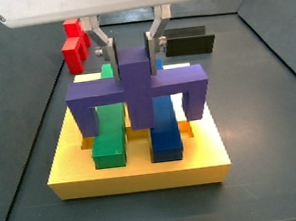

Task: Pick up the purple object. Move up. Place the purple object on the fixture. Regrasp the purple object. Move to above the board. Insert the purple object.
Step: Insert the purple object.

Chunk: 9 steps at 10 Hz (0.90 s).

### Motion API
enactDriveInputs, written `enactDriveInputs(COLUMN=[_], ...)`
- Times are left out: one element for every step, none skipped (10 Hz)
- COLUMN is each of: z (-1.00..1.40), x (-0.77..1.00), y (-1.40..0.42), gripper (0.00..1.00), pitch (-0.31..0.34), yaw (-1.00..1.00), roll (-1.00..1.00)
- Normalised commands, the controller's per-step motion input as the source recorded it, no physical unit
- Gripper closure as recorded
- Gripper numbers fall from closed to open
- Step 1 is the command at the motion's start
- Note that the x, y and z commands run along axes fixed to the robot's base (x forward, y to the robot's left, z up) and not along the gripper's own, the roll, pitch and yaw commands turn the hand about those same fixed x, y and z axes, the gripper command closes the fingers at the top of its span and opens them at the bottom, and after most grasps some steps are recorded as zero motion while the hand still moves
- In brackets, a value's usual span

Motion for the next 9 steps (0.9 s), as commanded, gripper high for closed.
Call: enactDriveInputs(z=[0.30,0.10,0.00,-0.08,-0.13,-0.13,-0.12,-0.14,-0.22], x=[-0.05,-0.07,-0.17,-0.21,0.00,0.00,0.00,0.00,0.00], y=[0.05,0.01,0.00,0.00,0.00,0.00,0.00,0.00,0.00], gripper=[1.00,1.00,1.00,1.00,1.00,1.00,1.00,1.00,1.00], pitch=[-0.043,-0.054,-0.037,-0.024,-0.017,-0.010,0.000,-0.003,-0.019], yaw=[0.00,0.00,0.00,0.00,0.00,0.00,0.00,0.00,0.00], roll=[-0.22,-0.14,0.00,0.03,0.07,0.10,0.12,0.10,0.09])
